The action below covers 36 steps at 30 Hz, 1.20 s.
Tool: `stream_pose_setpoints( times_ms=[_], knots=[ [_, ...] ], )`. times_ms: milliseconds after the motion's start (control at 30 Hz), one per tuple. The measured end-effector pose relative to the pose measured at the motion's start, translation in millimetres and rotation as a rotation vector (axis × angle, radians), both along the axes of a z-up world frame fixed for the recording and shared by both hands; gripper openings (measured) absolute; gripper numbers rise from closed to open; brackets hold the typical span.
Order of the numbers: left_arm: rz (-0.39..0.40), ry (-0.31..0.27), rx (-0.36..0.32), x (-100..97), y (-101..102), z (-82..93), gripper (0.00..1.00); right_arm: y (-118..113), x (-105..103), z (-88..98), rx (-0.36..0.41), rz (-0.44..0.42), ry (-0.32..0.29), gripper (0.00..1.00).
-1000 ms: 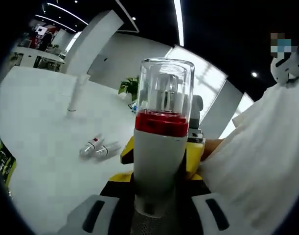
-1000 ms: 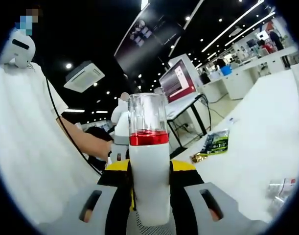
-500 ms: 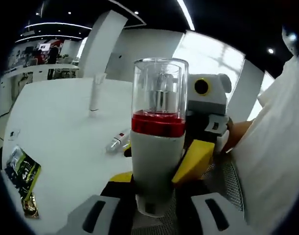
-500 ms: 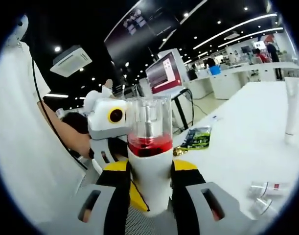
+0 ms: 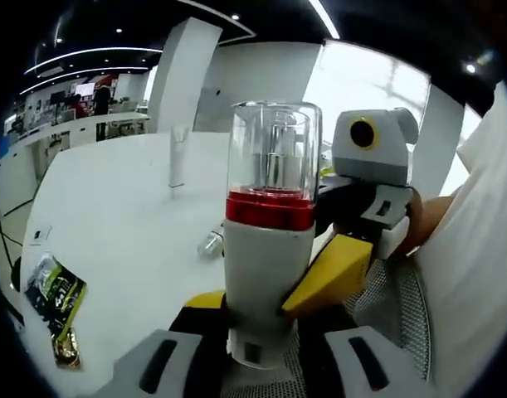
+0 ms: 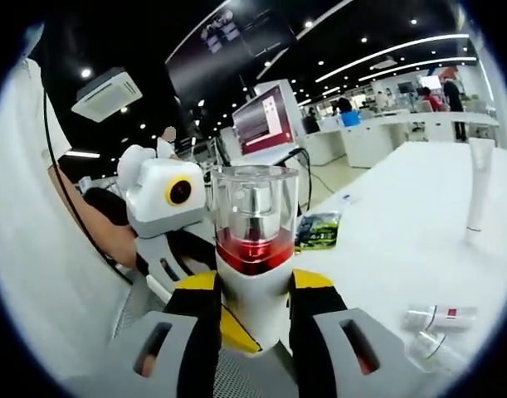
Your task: Arrange the skincare products in the storage area until every visible bottle or jar stands upright without overlapping.
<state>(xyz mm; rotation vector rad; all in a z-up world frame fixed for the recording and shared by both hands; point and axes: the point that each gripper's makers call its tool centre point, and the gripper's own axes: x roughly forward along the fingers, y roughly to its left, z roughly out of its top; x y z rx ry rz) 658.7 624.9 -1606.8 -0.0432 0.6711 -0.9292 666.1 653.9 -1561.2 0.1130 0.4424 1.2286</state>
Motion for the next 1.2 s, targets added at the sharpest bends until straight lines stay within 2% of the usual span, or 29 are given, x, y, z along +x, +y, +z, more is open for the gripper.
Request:
stream_pose_setpoints(
  times_ms=[367,600,767,833,867,967,1033,1133,1200],
  knots=[
    [-0.024,-0.065,0.033,0.8,-1,1.4,0.34,-3,2,2.2,-0.055,-0.009,-0.092,0.27],
    [-0.023,-0.082,0.040,1.3,0,4.9,0.36,-6,7,6.0,-0.036,-0.035,-0.096,0.27],
    [-0.041,-0.107,0.120,1.5,7,-1.7,0.37,-14,15,8.7,-0.027,-0.075,-0.088,0.27],
    [-0.035,-0.097,0.175,2.5,15,-10.5,0.37,-17,20,11.0,-0.019,-0.094,-0.081,0.27],
    [-0.030,-0.098,0.223,3.8,22,-17.5,0.37,-20,23,12.6,-0.023,-0.100,-0.088,0.27],
    [-0.006,-0.079,0.229,2.6,27,-28.1,0.37,-28,31,16.1,-0.034,-0.120,-0.105,0.27],
    [0.015,-0.081,0.292,2.7,35,-40.6,0.37,-36,39,20.1,-0.041,-0.144,-0.116,0.27],
    [-0.049,-0.142,0.355,1.9,24,-47.8,0.37,-52,54,29.7,-0.029,-0.193,-0.124,0.27],
    [-0.081,-0.147,0.392,-1.9,24,-53.2,0.37,-61,62,35.5,-0.026,-0.221,-0.135,0.27]
  ],
)
